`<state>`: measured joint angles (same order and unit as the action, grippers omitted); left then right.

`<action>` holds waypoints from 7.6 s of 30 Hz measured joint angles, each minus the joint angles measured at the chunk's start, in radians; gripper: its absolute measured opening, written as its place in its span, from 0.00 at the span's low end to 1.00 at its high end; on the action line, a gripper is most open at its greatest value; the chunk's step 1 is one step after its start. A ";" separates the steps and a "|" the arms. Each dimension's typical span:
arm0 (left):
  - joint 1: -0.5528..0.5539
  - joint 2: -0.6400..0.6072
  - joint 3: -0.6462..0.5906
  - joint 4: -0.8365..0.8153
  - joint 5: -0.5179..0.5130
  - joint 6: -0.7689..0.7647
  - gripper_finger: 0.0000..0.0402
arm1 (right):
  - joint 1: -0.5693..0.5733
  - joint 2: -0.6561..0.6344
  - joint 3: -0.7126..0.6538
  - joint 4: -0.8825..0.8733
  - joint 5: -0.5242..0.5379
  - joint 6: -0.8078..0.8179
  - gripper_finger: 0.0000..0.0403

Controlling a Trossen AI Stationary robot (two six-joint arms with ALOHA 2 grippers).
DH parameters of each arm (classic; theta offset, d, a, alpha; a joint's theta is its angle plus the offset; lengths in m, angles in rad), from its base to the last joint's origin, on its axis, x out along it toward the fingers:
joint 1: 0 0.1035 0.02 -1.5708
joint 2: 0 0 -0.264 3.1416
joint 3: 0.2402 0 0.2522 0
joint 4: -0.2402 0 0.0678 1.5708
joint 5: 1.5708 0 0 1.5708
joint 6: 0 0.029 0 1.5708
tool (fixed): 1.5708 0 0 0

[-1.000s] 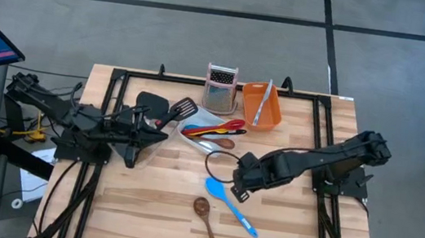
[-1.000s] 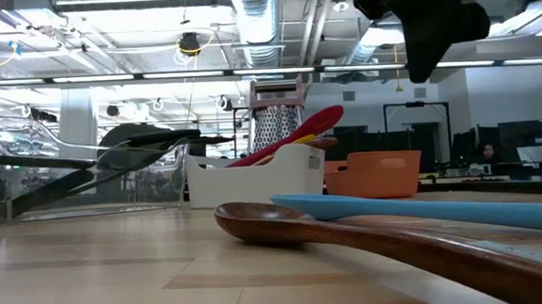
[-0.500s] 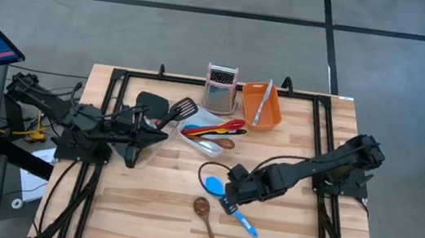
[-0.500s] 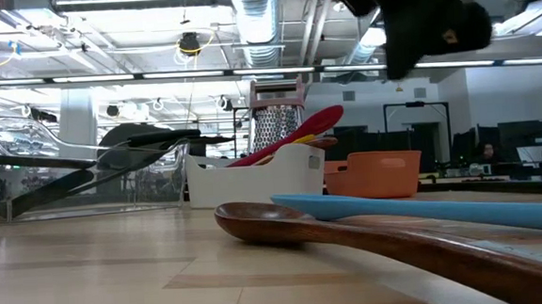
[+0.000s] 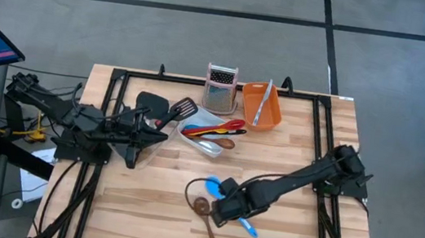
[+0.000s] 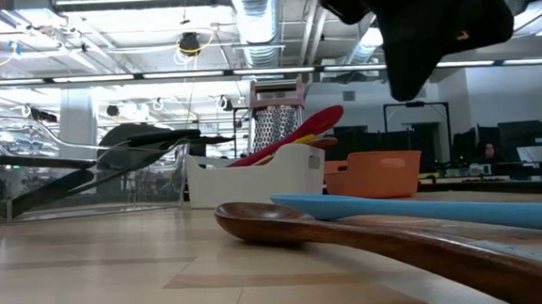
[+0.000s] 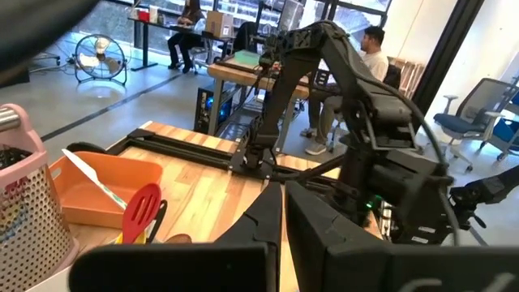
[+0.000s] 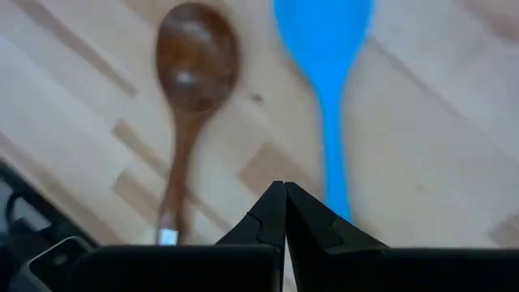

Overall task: Pick & Place Kitchen Items
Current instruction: Put the blue serving spoon into the white bin

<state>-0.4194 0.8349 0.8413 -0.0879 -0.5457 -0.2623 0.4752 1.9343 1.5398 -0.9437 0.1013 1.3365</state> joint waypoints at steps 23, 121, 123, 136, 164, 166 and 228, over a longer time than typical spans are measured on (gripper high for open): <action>0.000 0.000 -0.002 -0.002 0.000 -0.006 0.01 | -0.012 0.083 0.024 -0.119 -0.078 -0.071 0.24; 0.000 0.000 -0.002 -0.011 0.000 -0.007 0.01 | -0.015 0.079 -0.233 0.161 -0.120 0.000 0.28; 0.000 0.000 -0.002 -0.011 0.000 -0.007 0.01 | -0.018 0.080 -0.234 0.158 -0.125 -0.001 0.22; 0.000 0.000 -0.004 -0.040 0.000 -0.008 0.01 | -0.011 0.081 -0.235 0.157 -0.119 -0.011 0.12; 0.000 0.000 -0.004 -0.047 0.000 -0.008 0.01 | -0.033 0.078 0.052 -0.163 -0.089 -0.212 0.11; 0.000 0.000 -0.004 -0.047 0.000 -0.008 0.01 | -0.045 0.077 0.110 -0.225 -0.059 -0.242 0.11; 0.024 0.124 -0.002 0.088 -0.035 -0.022 0.05 | -0.227 0.061 0.812 -0.186 0.326 -1.065 0.11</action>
<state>-0.3958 0.9589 0.8394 0.0000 -0.5808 -0.2843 0.2479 1.9950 2.3516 -1.1292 0.4271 0.2719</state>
